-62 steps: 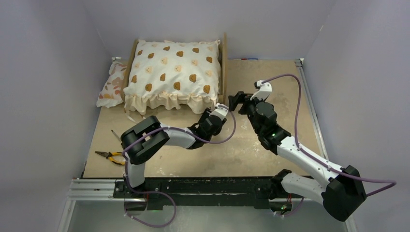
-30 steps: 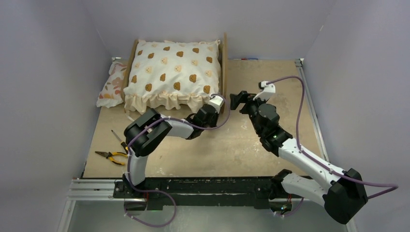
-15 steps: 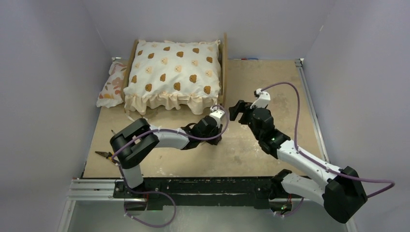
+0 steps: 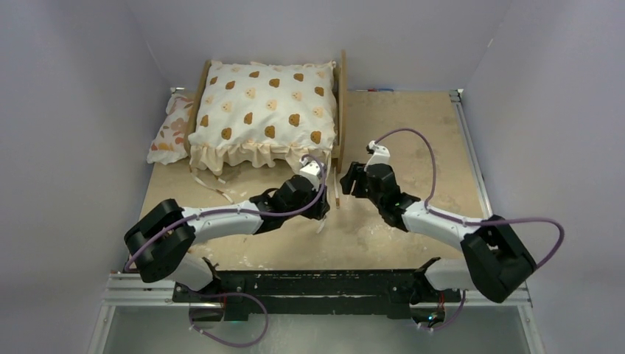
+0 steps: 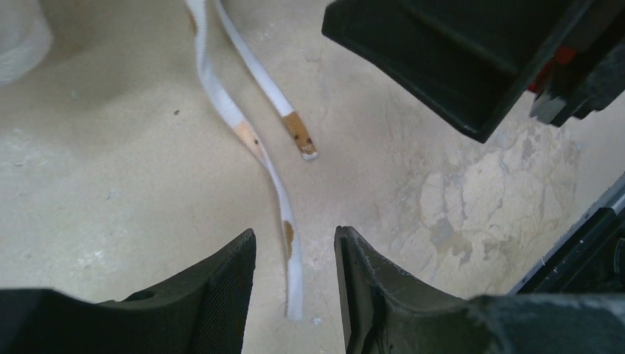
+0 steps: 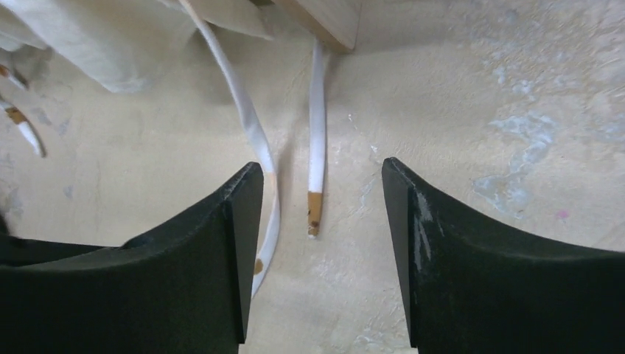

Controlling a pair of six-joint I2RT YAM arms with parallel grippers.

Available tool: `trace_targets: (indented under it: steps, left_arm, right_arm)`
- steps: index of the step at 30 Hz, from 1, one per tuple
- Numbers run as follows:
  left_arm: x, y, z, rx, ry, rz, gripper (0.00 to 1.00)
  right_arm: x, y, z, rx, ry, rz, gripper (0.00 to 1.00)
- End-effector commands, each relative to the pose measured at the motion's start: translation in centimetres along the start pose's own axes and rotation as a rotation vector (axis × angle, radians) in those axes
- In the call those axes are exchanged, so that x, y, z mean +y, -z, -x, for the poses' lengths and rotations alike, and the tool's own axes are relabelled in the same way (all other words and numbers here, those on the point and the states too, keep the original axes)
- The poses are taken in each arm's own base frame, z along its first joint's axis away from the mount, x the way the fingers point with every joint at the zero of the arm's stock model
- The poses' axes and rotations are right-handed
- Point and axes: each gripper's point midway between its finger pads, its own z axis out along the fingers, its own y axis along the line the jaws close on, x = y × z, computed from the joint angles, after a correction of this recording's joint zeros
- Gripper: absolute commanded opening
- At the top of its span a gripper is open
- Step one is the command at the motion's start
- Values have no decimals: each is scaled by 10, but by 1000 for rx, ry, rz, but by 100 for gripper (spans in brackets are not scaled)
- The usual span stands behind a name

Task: Set up the pet bed

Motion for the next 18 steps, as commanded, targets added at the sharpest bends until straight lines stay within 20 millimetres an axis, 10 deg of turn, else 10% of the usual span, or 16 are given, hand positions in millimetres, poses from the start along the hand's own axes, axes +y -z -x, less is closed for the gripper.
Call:
trace_targets:
  steps: [1, 18]
  left_arm:
    - [21, 3, 1, -13, 32, 66, 43]
    - [61, 26, 0, -82, 148, 148, 43]
  right_arm:
    - [23, -18, 2, 8, -20, 77, 59]
    - [1, -46, -80, 165, 195, -253, 43]
